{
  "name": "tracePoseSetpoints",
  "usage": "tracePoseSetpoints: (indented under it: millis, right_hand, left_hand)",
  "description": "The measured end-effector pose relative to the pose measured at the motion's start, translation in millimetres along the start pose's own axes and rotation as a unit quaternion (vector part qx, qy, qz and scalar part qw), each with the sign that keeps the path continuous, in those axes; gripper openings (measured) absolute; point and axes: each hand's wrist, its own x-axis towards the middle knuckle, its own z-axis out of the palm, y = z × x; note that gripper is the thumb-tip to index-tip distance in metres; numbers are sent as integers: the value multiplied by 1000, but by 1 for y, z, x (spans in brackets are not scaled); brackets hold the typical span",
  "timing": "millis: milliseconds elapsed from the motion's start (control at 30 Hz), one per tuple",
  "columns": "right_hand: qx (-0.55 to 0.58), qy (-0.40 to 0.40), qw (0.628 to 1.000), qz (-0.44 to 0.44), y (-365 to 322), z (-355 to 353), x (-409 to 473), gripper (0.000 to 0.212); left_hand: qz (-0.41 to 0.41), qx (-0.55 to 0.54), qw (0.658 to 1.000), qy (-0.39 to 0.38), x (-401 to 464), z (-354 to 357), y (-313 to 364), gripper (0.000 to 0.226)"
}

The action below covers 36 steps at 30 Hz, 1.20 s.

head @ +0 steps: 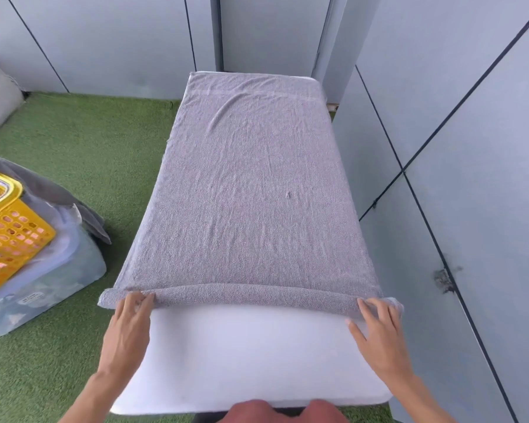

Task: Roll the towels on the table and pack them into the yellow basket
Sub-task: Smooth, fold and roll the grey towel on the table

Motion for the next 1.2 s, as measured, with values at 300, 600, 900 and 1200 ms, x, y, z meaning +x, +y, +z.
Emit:
tracePoseSetpoints:
  millis: [300, 600, 900, 1200]
  right_hand:
    - [43, -164, 983, 73, 18, 0, 49, 39]
    - [111, -248, 958, 92, 37, -39, 59, 30]
    - [254, -119, 924, 261, 43, -37, 42, 34]
    - [187, 14, 939, 289, 42, -25, 45, 6]
  left_hand:
    - [-7, -12, 996, -92, 36, 9, -13, 34]
    - [-47, -47, 961, -267, 74, -20, -30, 35]
    - [-87, -29, 972, -216, 63, -18, -12, 35]
    - [-85, -27, 977, -192, 57, -21, -5, 36]
